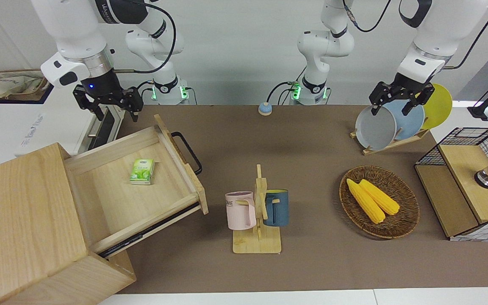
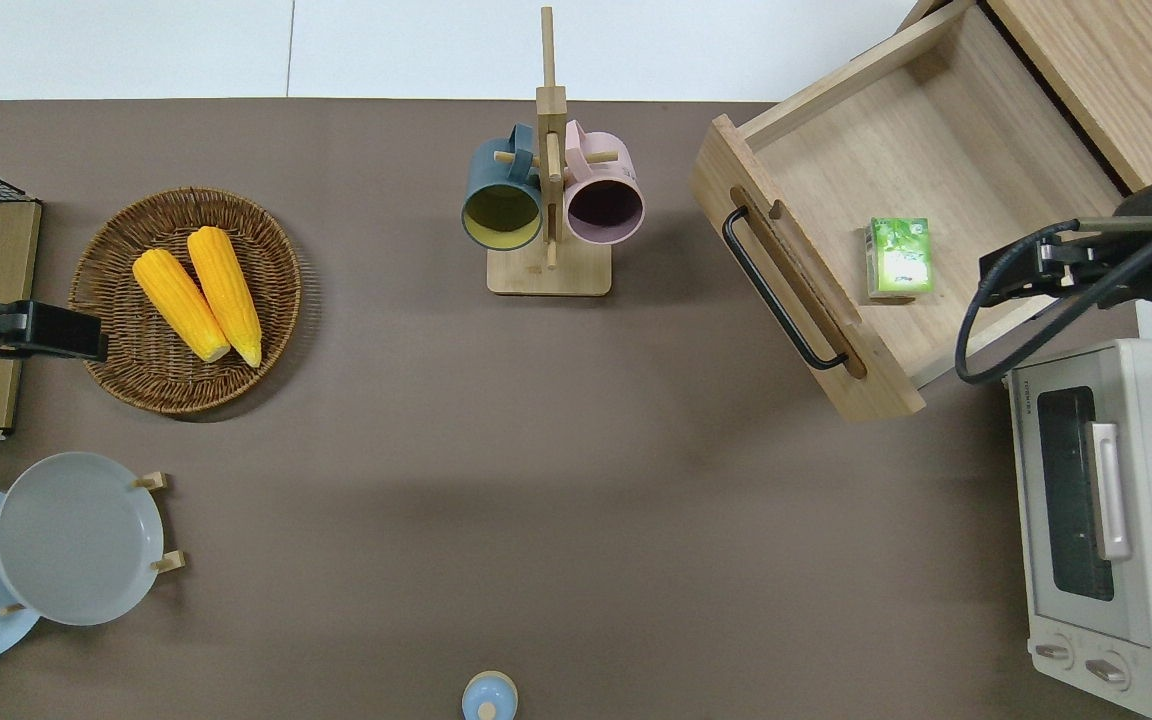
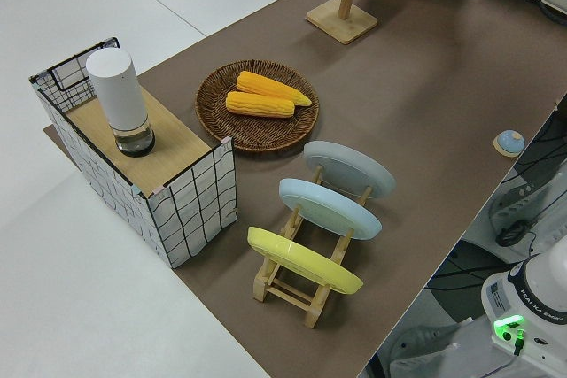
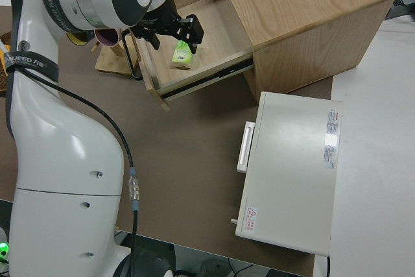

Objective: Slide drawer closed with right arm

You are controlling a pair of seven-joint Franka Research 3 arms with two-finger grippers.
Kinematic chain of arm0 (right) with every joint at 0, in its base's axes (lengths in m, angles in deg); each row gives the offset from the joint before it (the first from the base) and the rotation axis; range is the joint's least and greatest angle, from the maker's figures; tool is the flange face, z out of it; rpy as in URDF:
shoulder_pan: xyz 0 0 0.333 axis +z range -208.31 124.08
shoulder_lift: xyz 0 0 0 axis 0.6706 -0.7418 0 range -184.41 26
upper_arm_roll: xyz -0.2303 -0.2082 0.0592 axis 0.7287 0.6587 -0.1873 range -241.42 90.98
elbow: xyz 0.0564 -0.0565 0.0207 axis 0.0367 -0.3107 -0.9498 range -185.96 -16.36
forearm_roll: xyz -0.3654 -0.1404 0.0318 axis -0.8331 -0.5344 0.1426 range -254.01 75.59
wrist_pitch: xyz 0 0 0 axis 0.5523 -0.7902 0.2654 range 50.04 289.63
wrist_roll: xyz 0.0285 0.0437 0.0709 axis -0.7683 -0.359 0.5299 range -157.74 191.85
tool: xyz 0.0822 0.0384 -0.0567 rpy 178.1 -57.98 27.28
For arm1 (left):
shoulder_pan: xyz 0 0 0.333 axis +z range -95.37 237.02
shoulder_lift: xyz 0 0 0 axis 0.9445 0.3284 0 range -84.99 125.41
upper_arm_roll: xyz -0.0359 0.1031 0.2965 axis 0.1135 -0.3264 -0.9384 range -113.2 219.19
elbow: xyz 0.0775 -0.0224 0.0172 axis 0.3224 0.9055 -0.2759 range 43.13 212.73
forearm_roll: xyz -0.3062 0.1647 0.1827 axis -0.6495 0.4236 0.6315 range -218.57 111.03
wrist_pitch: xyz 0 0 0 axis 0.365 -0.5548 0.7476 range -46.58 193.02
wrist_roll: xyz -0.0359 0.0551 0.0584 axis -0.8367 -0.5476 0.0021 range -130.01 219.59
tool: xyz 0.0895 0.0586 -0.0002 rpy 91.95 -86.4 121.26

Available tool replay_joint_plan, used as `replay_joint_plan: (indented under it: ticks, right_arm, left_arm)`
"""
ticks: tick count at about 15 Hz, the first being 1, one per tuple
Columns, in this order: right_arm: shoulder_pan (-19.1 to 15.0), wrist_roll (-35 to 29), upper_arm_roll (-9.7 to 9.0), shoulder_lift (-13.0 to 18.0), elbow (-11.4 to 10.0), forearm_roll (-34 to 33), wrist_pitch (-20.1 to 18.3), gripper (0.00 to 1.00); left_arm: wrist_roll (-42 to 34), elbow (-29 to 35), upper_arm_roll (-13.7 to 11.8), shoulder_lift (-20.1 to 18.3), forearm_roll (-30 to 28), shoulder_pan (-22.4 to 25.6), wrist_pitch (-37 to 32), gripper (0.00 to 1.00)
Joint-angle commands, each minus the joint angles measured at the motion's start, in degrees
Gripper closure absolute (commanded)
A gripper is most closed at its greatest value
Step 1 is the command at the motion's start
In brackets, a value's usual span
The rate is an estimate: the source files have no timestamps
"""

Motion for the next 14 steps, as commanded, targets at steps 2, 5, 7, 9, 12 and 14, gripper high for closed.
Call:
replay_joint_plan:
  ticks: [2, 5, 7, 9, 12, 14]
  right_arm:
    - [-1.2, 0.1, -0.66, 0.4, -0.5, 0.5, -0.9, 0.746]
    - [-1.1, 0.2, -0.66, 0.3, -0.5, 0.5, -0.9, 1.000]
    - [-1.1, 0.2, -0.66, 0.4, -0.5, 0.6, -0.9, 1.000]
    - [-0.5, 0.0, -0.66, 0.4, -0.5, 0.6, -0.9, 1.000]
    - [-0.1, -0.6, -1.01, 0.6, -0.4, 0.6, -0.9, 1.000]
    - [0.5, -2.0, -1.53, 0.8, -0.4, 0.7, -0.9, 1.000]
  left_arm:
    - [-0.4, -1.2, -1.0, 0.8, 0.7, -1.0, 0.0, 0.00]
    - [-0.4, -1.2, -1.0, 0.8, 0.7, -1.0, 0.0, 0.00]
    - [-0.4, -1.2, -1.0, 0.8, 0.7, -1.0, 0.0, 0.00]
    - [-0.4, -1.2, -1.0, 0.8, 0.6, -1.0, 0.0, 0.00]
    - [-0.4, -1.2, -1.0, 0.8, 0.7, -1.0, 0.0, 0.00]
    - [-0.4, -1.2, -1.0, 0.8, 0.7, -1.0, 0.0, 0.00]
